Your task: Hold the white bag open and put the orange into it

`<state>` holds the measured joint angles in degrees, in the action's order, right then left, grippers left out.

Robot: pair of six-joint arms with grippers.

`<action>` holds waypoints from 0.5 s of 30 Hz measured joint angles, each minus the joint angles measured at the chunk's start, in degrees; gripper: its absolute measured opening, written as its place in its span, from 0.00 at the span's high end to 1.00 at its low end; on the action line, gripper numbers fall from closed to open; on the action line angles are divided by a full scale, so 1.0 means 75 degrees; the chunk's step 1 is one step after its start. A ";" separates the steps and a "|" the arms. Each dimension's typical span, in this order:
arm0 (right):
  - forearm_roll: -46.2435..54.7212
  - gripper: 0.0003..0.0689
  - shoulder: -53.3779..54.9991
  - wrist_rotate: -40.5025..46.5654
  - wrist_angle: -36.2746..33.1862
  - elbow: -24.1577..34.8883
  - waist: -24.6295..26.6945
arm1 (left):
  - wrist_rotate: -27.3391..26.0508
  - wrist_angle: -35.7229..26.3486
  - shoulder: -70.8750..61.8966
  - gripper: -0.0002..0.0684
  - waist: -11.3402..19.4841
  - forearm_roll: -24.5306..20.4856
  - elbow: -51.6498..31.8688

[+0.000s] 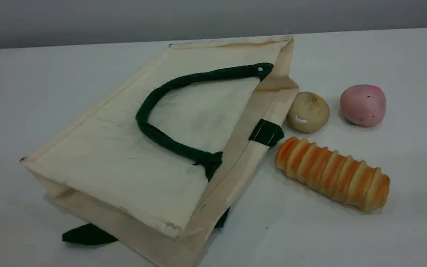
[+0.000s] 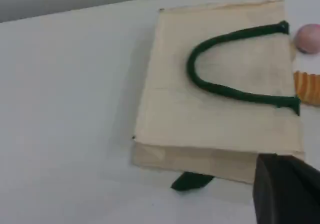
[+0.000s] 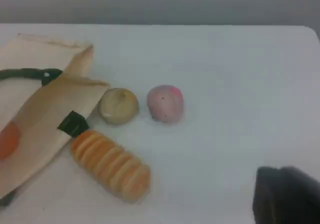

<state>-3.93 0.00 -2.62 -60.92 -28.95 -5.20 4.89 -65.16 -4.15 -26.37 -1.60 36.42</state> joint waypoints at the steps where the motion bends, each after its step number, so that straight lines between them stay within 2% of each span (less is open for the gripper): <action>1: 0.0000 0.97 0.0000 0.0000 0.0000 0.0000 0.0000 | -0.0002 0.0124 0.0047 0.99 0.0000 0.0064 -0.0120; 10: 0.0000 0.95 0.0000 0.0000 -0.0006 -0.0006 0.0000 | -0.0112 0.0670 0.0051 0.99 0.0000 0.0214 -0.0842; 15: 0.0000 0.94 0.0000 0.0000 -0.0006 -0.0006 0.0000 | -0.0203 0.0493 0.0044 0.99 0.0000 0.0404 -0.0946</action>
<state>-3.93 0.00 -2.62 -60.96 -28.99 -5.20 3.37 -61.46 -3.82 -26.37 1.43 29.33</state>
